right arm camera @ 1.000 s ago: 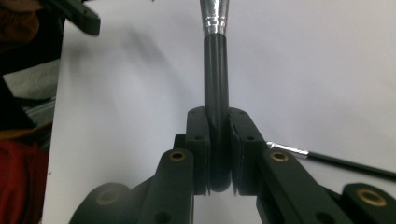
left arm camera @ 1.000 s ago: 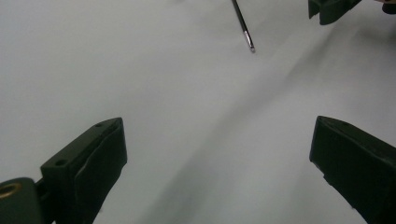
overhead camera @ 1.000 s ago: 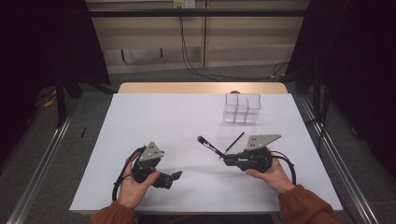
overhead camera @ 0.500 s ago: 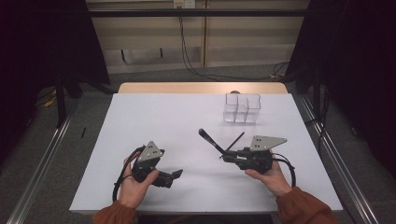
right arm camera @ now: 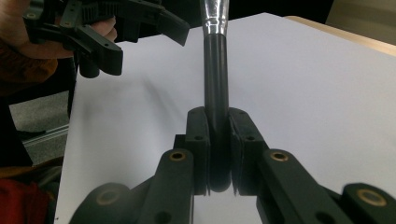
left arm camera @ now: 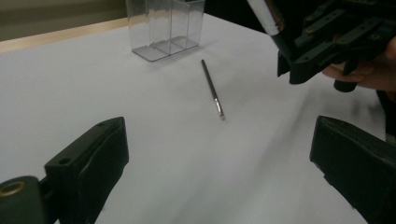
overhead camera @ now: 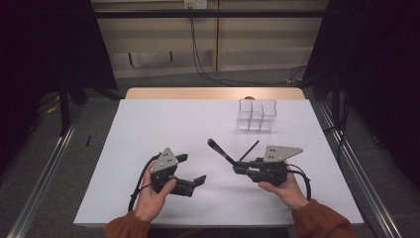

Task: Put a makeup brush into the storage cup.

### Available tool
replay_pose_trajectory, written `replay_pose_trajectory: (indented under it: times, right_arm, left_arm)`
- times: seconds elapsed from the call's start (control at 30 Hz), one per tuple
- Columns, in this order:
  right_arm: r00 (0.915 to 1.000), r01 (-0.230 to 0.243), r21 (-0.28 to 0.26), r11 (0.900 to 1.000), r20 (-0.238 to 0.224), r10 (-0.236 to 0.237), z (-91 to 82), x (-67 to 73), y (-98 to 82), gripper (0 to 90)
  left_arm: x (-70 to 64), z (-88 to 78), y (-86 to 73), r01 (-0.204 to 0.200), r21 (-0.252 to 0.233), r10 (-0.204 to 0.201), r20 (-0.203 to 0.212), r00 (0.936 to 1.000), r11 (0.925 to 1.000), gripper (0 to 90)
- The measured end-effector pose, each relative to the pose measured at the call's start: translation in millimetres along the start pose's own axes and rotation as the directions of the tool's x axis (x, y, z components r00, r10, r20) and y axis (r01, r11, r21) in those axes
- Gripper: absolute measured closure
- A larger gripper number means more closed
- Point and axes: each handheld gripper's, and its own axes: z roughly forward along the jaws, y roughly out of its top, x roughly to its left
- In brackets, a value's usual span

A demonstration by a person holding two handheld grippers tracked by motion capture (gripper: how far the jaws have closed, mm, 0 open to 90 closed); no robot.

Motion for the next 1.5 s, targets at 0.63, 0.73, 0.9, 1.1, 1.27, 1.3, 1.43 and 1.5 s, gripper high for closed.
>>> replay_pose_trajectory:
  times: [0.63,0.73,0.9,1.1,1.27,1.3,1.43,1.5]
  right_arm:
    - [1.0000,-0.002,-0.012,1.000,-0.010,0.002,2.0,1.5,1.4,80.0]
    - [1.0000,-0.003,-0.014,1.000,-0.008,0.003,1.1,1.2,1.9,80.0]
    - [1.0000,-0.001,-0.011,1.000,-0.008,0.001,1.8,1.5,1.2,80.0]
    - [1.0000,-0.002,-0.007,1.000,-0.008,0.002,3.7,1.4,0.2,79.9]
    - [1.0000,-0.001,-0.008,1.000,-0.003,0.001,5.3,0.9,-1.7,79.9]
    - [1.0000,0.000,-0.008,1.000,-0.003,0.000,5.6,1.1,-1.9,79.9]
    - [1.0000,0.001,-0.010,1.000,-0.003,-0.001,6.3,1.4,-2.3,79.9]
    - [1.0000,0.001,-0.009,1.000,-0.001,-0.001,6.8,1.3,-2.8,79.9]
  left_arm:
    - [-10.5,23.2,25.5,-0.034,-0.053,0.038,0.081,0.9960,0.9980,7.6]
    - [-10.9,28.8,28.0,-0.046,-0.051,0.048,0.052,0.9975,0.9977,10.7]
    - [-13.6,36.5,31.6,-0.052,-0.048,0.056,0.068,0.9961,0.9974,19.9]
    - [-14.2,43.0,33.8,-0.041,-0.073,0.046,0.064,0.9969,0.9965,29.5]
    - [-15.5,47.7,33.7,-0.032,-0.065,0.038,0.082,0.9959,0.9974,30.9]
    - [-15.3,48.3,34.0,-0.033,-0.066,0.039,0.084,0.9957,0.9973,32.9]
    - [-16.0,50.7,35.4,-0.017,-0.086,0.024,0.076,0.9968,0.9962,41.7]
    - [-15.7,51.0,35.7,-0.007,-0.092,0.013,0.068,0.9976,0.9957,45.6]
